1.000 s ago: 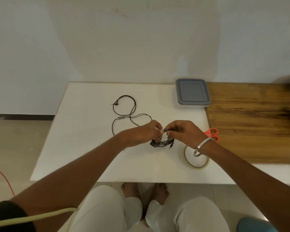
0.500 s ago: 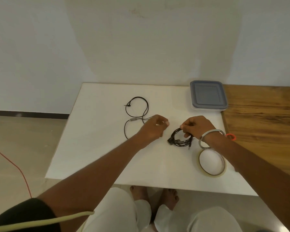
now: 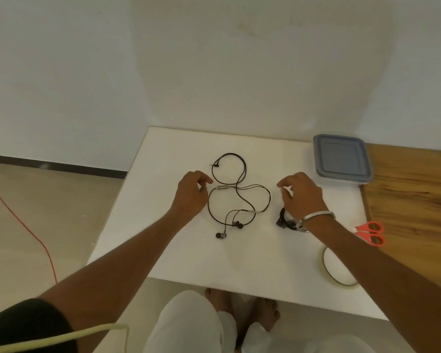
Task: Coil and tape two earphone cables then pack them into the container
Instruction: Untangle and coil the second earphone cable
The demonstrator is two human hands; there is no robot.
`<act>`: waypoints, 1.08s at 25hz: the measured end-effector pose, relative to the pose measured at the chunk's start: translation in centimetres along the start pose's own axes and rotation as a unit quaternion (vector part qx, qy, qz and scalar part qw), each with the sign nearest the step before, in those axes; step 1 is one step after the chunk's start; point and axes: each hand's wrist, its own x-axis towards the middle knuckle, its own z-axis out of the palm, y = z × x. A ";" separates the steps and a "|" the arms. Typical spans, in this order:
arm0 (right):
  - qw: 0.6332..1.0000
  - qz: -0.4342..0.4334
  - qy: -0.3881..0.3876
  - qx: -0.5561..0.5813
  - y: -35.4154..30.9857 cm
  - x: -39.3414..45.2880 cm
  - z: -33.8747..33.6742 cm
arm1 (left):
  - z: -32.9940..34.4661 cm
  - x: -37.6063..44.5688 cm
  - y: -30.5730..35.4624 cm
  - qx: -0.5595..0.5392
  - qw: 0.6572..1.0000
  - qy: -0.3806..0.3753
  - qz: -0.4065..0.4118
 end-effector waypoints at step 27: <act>0.981 -0.162 -0.067 -0.083 -10.7 10.9 7.7 | 0.0 4.3 -0.8 -0.057 0.996 -0.020 -0.071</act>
